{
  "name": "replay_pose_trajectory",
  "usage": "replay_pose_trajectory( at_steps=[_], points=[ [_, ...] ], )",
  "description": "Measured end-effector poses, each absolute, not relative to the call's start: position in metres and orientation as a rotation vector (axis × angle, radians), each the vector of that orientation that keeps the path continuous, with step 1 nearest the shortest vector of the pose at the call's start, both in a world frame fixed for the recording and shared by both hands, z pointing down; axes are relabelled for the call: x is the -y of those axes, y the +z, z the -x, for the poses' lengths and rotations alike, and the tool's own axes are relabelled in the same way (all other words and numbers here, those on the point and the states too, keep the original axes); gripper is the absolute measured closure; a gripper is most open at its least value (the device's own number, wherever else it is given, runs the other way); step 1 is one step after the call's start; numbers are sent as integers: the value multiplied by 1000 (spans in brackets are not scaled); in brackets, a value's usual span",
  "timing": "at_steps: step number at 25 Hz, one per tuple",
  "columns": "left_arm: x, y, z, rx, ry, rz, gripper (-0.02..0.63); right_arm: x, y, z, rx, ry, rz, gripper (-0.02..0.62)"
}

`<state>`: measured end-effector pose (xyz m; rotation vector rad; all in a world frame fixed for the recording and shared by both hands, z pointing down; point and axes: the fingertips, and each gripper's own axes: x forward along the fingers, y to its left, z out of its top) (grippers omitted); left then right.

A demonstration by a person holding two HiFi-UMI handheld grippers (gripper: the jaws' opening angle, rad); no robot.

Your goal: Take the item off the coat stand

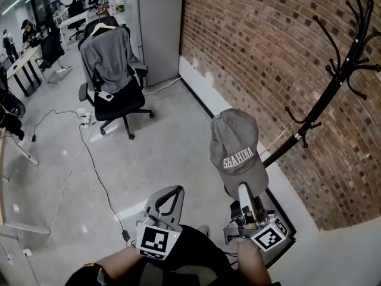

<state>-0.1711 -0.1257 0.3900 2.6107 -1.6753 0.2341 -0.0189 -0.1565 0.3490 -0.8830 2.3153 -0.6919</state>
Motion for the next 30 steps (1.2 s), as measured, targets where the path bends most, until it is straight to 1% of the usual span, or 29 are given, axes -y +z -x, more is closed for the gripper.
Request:
replay_pose_trajectory(
  at_steps=[7,12,16,22,30],
  points=[
    [66,403,231,1505,182,-2667,574,83,366,96,-2299,-706,1012,563],
    [37,419,247,1411,128,-2737,574,38,382,122,-2258,-757,1078,563],
    [32,423,247,1355,144,-2719,574,24,386,124,-2227,-811,1128,563],
    [17,445,240,1310,278,-2611,574,4,395,123,-2237,-853,1150,563],
    [10,438,166,1239,371,-2703,574,-13,398,63,-2207,-763,1198,563]
  ],
)
